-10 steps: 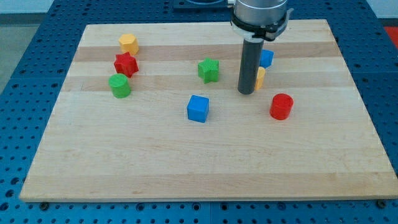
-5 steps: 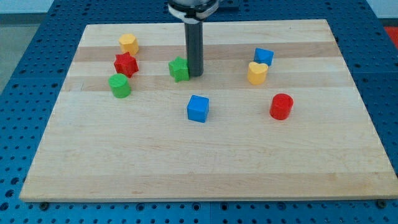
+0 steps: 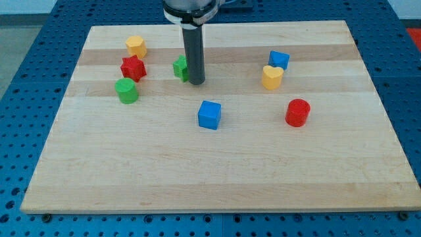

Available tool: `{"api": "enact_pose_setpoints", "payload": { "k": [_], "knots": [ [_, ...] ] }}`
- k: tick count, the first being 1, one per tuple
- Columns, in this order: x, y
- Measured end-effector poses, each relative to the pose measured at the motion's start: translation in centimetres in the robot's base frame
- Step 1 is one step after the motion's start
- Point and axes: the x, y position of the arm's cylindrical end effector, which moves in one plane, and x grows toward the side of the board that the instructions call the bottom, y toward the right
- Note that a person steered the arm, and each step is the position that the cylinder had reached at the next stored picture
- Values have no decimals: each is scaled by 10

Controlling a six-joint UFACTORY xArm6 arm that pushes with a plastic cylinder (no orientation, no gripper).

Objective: Push the green star to the left side of red star

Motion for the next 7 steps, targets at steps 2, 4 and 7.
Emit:
{"api": "enact_pose_setpoints", "payload": {
  "k": [2, 4, 7],
  "knots": [
    [-9, -1],
    [4, -1],
    [-21, -20]
  ]
}}
